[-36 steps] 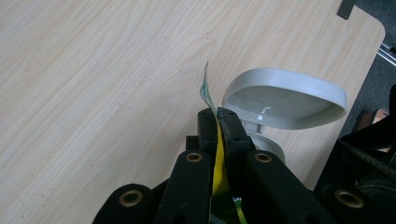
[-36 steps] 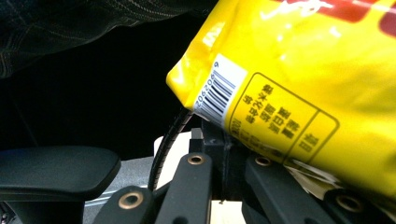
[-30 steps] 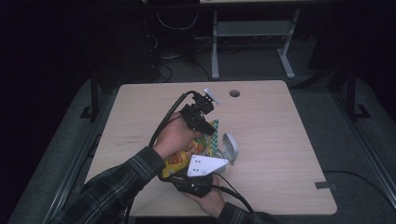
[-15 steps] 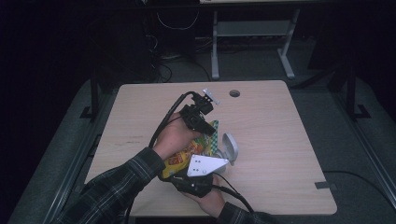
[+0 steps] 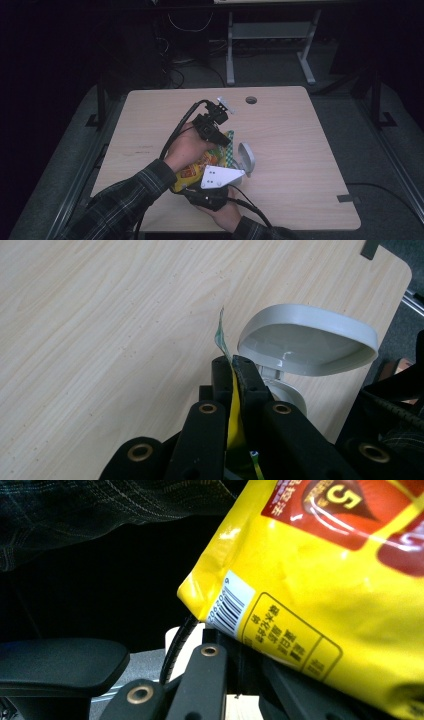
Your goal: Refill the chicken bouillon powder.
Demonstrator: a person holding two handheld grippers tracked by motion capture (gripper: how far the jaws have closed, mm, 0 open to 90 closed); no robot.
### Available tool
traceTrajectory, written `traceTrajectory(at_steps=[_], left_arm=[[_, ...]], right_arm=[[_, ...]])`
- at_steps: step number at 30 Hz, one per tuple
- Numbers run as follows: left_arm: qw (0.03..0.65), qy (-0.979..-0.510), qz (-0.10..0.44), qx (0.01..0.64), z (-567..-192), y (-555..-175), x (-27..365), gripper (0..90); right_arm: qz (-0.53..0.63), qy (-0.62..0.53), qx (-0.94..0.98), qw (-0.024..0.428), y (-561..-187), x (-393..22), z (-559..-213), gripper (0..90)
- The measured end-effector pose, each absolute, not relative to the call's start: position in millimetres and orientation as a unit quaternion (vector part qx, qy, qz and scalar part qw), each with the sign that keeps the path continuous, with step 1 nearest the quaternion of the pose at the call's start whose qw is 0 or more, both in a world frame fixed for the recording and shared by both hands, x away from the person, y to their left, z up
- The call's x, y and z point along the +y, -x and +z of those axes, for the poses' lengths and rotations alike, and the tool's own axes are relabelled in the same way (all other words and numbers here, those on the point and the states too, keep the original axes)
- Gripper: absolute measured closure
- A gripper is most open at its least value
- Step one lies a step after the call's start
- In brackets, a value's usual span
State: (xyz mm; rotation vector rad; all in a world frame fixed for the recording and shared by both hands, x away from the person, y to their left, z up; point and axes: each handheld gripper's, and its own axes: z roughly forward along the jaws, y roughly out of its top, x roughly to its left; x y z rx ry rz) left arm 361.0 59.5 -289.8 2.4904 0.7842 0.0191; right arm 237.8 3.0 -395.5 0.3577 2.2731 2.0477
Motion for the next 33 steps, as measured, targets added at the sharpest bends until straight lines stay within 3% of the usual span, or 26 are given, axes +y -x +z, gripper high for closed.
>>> traceTrajectory(at_steps=[33], left_arm=[[0.261,-0.920,0.013,0.292,-289.3,-361.4,61.4,89.9]], right_arm=[[0.665,-0.117,0.737,0.031,-237.8,3.3,-395.3,90.0]])
